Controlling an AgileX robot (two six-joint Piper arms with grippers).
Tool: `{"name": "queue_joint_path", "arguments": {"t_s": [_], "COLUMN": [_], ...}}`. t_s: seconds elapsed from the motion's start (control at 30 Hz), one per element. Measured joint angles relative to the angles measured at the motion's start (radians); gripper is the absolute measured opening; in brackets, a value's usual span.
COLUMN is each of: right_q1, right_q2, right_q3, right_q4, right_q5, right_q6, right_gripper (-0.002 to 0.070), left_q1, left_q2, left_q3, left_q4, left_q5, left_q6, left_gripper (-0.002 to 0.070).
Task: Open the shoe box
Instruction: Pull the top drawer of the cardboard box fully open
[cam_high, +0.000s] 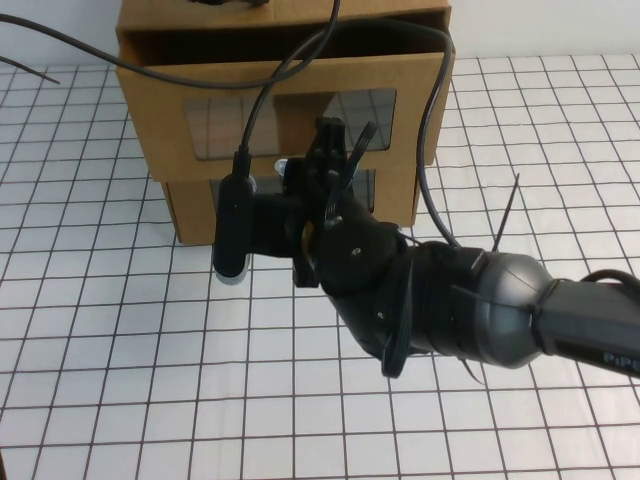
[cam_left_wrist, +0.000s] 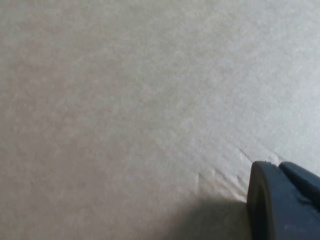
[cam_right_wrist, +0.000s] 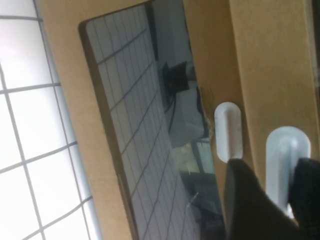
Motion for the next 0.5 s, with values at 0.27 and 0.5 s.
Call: {"name": "queue_joint_path", "arguments": {"t_s": [0.27, 0.5], "right_q1": [0.0, 0.0], "right_q2": [0.027, 0.038], "right_q3": [-0.003, -0.013], "right_q4": [-0.011, -0.017], "right_q5": [0.066, 0.083], "right_q6": [-0.02, -0.021], "right_gripper": [0.0154, 0.0139], "left_q1": [0.0, 0.0], "left_q2": [0.0, 0.0], "left_q3": [0.0, 0.0], "left_q4": [0.0, 0.0], "left_q5": [0.002, 0.002], "left_q6": [0.002, 0.002], "left_gripper": [-0.0002, -0.0003]}}
